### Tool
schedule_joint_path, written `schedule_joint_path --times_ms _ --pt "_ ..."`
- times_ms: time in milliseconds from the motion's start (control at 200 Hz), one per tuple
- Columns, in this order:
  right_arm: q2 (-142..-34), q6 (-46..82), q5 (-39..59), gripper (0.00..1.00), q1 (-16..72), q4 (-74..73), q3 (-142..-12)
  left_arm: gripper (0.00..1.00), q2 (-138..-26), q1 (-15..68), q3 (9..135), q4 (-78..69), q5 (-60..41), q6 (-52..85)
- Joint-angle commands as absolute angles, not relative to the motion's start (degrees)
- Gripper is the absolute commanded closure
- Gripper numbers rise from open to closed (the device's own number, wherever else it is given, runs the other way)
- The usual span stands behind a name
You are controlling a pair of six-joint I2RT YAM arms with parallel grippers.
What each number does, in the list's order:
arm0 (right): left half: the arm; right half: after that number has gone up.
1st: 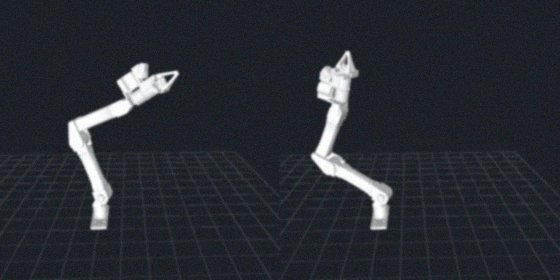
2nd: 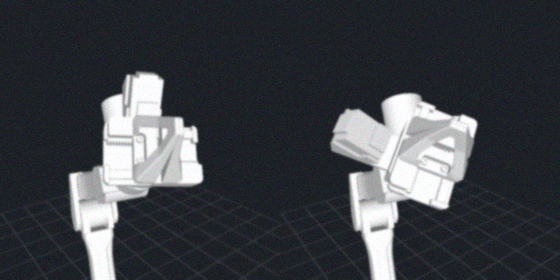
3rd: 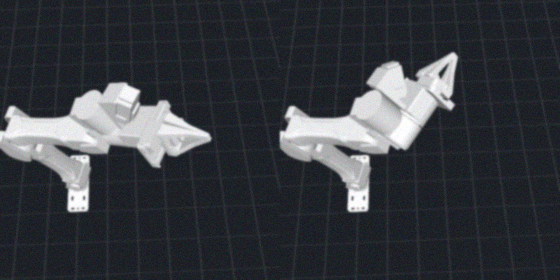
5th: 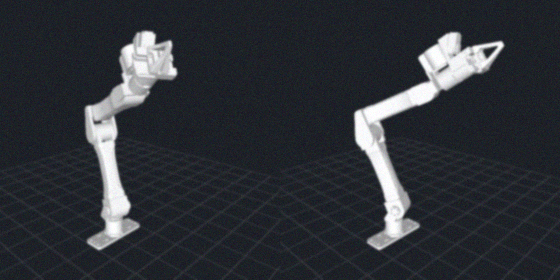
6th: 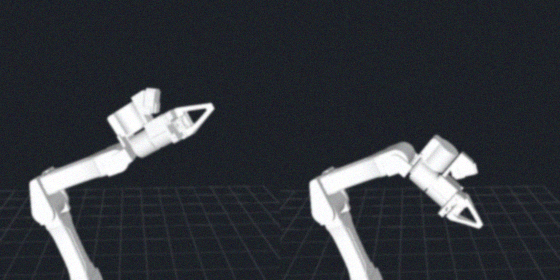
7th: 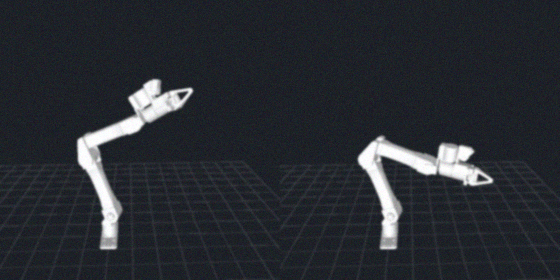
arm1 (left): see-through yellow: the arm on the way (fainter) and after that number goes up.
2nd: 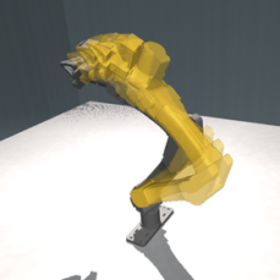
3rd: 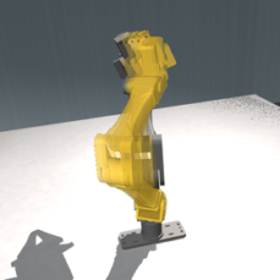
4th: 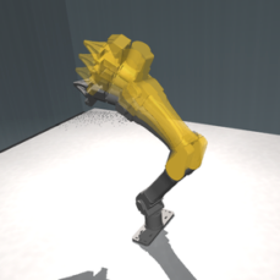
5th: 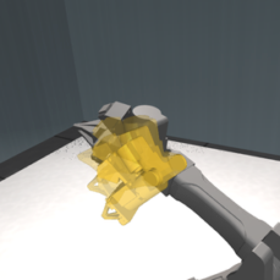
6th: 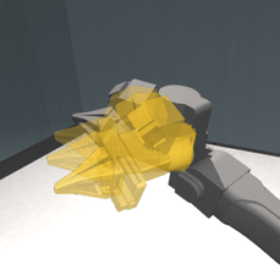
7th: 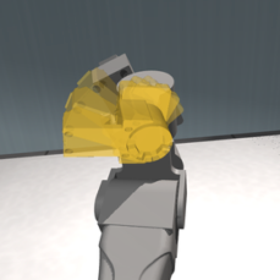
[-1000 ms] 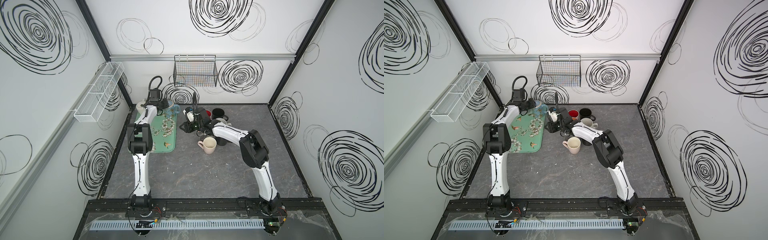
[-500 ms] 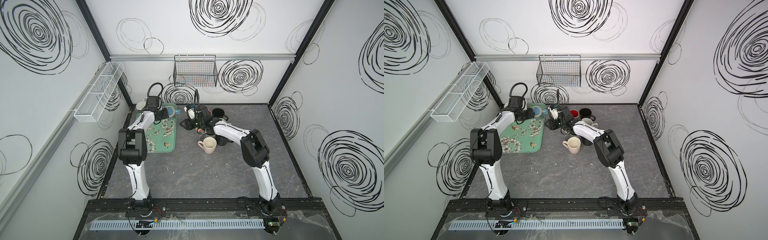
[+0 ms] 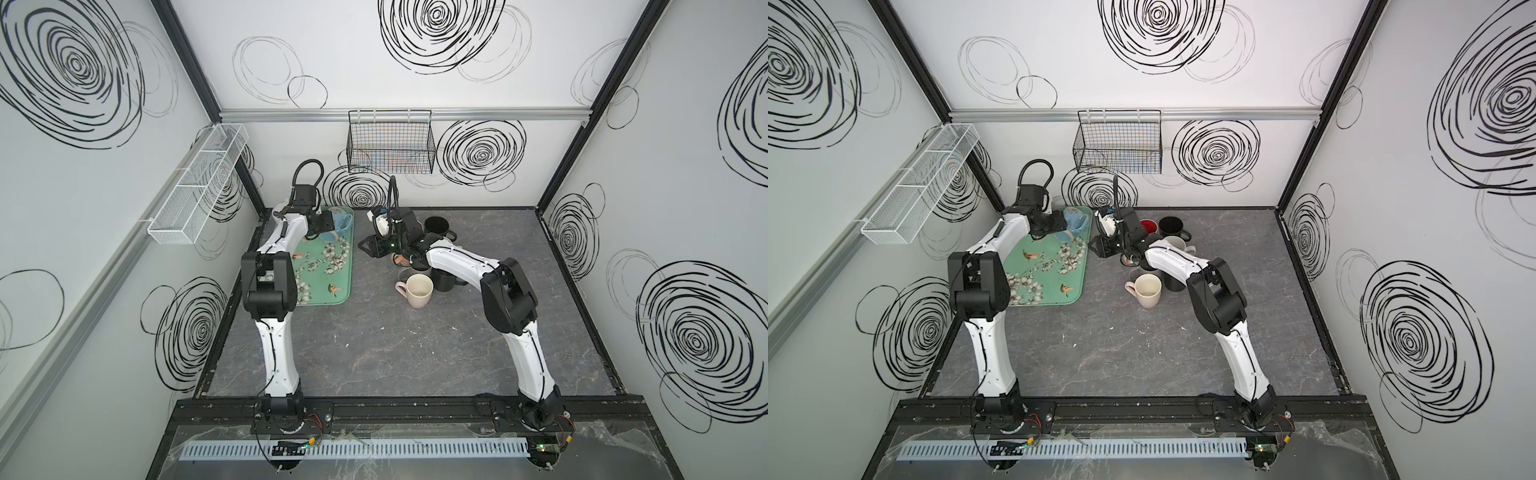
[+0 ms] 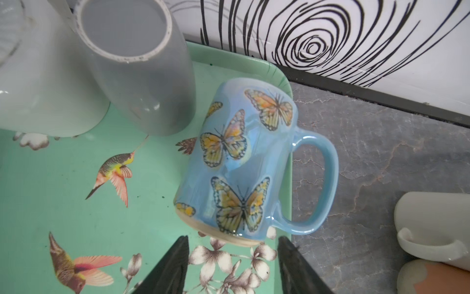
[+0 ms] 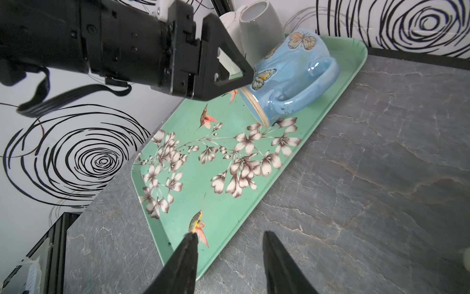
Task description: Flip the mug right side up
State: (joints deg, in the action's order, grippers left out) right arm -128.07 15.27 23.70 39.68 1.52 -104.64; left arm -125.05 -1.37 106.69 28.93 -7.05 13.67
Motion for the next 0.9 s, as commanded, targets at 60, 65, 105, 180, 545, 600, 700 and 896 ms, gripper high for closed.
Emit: schedule_joint_path --times_ms 60,65,105,180,545,600,700,896 --pt "-130.0 14.8 24.5 0.55 39.2 3.3 -107.3 0.37 -127.2 -0.7 110.6 24.6 -5.8 13.5" --pt "-130.1 14.8 24.5 0.55 39.3 3.3 -107.3 0.36 -127.3 -0.8 110.8 24.5 -5.6 13.3" --pt "-130.2 14.9 24.7 0.55 39.3 3.2 -107.3 0.34 -128.2 -0.5 112.7 24.1 -4.1 12.5" --pt "-130.5 14.9 24.9 0.55 39.4 3.6 -107.5 0.31 -130.5 -0.3 116.9 23.5 -3.3 11.6" --pt "-131.5 14.9 24.1 0.55 39.3 3.9 -107.9 0.28 -144.1 1.5 132.9 19.7 -3.5 17.5" --pt "-131.7 14.9 24.1 0.55 39.3 4.0 -108.1 0.27 -145.0 2.1 133.2 17.8 -3.6 18.5" --pt "-132.0 14.9 24.1 0.55 39.4 4.6 -108.4 0.23 -147.0 3.1 134.7 17.3 -2.0 18.6" --pt "-131.5 14.9 23.6 0.55 39.4 4.9 -108.1 0.2 -149.0 4.3 135.6 24.3 -0.3 17.1"
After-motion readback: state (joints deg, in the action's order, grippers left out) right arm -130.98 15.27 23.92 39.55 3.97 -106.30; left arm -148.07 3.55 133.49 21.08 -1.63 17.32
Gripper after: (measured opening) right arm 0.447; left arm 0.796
